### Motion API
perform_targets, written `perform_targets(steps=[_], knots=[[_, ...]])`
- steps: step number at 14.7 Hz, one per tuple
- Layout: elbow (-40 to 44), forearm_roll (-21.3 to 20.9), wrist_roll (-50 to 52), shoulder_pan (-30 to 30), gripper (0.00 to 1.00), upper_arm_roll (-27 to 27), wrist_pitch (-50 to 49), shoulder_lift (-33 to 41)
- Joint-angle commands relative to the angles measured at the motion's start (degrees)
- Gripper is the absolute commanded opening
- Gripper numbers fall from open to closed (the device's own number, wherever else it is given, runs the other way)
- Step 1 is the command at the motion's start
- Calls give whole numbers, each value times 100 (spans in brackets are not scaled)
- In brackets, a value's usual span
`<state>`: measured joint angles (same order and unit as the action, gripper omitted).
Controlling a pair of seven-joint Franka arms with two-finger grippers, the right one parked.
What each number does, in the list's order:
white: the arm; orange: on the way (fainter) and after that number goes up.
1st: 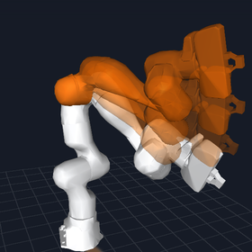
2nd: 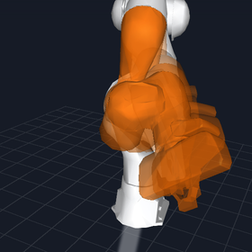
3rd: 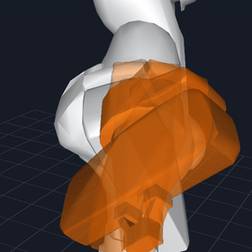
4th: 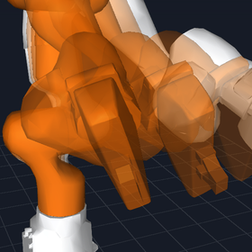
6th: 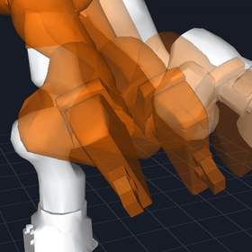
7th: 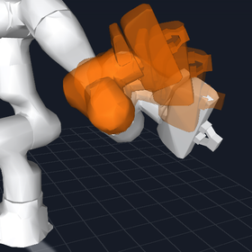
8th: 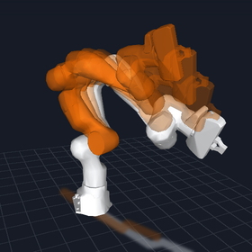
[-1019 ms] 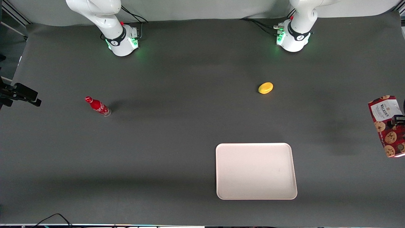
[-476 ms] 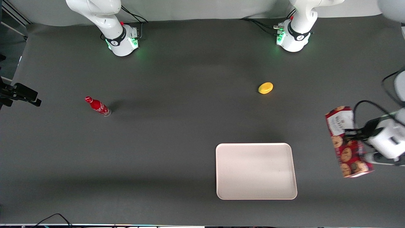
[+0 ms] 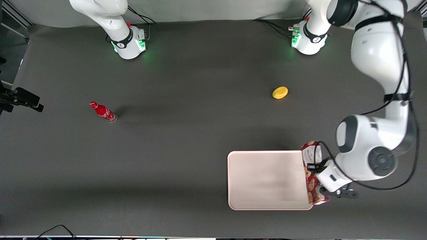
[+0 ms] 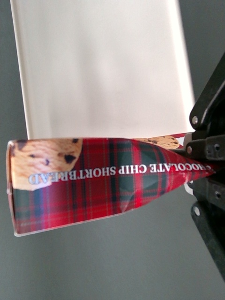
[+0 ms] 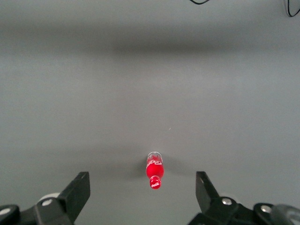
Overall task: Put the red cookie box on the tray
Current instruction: 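Carry the held cookie box over to the white tray, then lower the cookie box onto the tray's edge and open the left gripper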
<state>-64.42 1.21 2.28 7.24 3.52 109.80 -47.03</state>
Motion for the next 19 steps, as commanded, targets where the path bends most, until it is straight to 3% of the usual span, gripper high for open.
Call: perform_targets(steps=[1,10,11,12,15,19], knots=[[378,-33,159,67,0,-62,279,-561],[193,-59,660,138,0,-62,639,-764],[176,-68,660,138,42,-62,666,-764],[28,-86,581,112,99,-62,735,-703],[-903,-104,519,67,100,-53,1622,-133],[-1176,-77,467,-38,100,-44,1484,534]])
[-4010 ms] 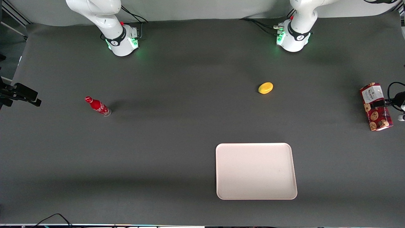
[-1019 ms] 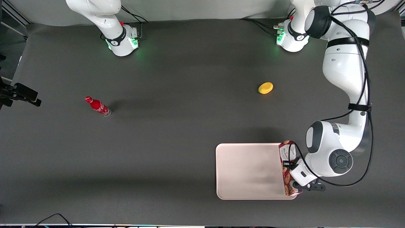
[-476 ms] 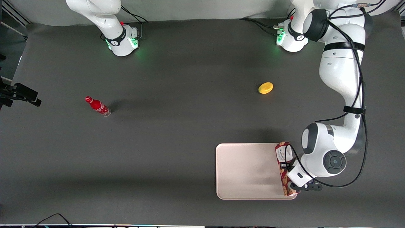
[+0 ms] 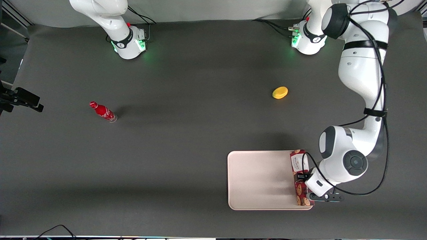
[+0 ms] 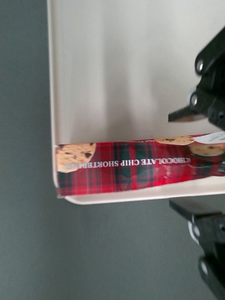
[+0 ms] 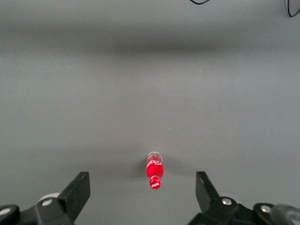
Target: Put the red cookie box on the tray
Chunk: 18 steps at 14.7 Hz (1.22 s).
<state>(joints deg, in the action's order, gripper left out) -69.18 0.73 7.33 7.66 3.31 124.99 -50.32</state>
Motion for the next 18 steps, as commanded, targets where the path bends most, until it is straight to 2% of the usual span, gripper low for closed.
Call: perform_targets(steps=[1,8,13,18], knots=[[-780,-29,-39,-115,100,-23,-80,1075],[-2072,-56,-503,-721,100,56,-948,2999],[-2152,-310,-540,-950,100,47,-2469,4239],[-2345,-319,-654,-1126,100,56,-3112,5110]])
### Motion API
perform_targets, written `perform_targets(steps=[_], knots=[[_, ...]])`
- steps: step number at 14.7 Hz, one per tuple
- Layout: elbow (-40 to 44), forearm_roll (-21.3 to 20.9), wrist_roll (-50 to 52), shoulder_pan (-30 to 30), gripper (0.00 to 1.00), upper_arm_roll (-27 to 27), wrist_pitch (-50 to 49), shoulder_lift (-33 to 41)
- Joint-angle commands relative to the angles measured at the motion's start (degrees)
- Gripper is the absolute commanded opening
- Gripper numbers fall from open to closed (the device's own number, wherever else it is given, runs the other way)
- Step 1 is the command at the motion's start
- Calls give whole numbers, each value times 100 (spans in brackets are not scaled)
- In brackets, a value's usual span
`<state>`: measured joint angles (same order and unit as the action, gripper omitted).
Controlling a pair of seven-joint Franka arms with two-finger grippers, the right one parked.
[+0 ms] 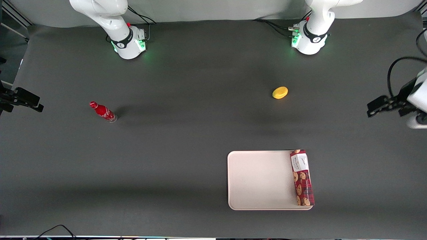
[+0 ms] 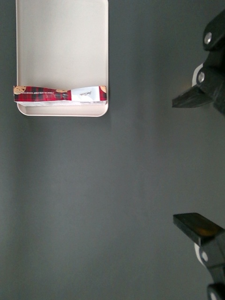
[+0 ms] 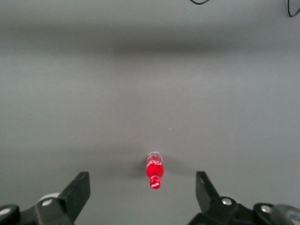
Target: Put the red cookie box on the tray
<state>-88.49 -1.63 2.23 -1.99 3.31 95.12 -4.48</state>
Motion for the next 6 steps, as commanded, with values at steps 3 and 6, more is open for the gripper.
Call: perform_targets(steps=[3,6], knots=[[-459,-83,-293,-275,100,65,-248,763],[-476,-83,-310,-276,100,65,-310,834]])
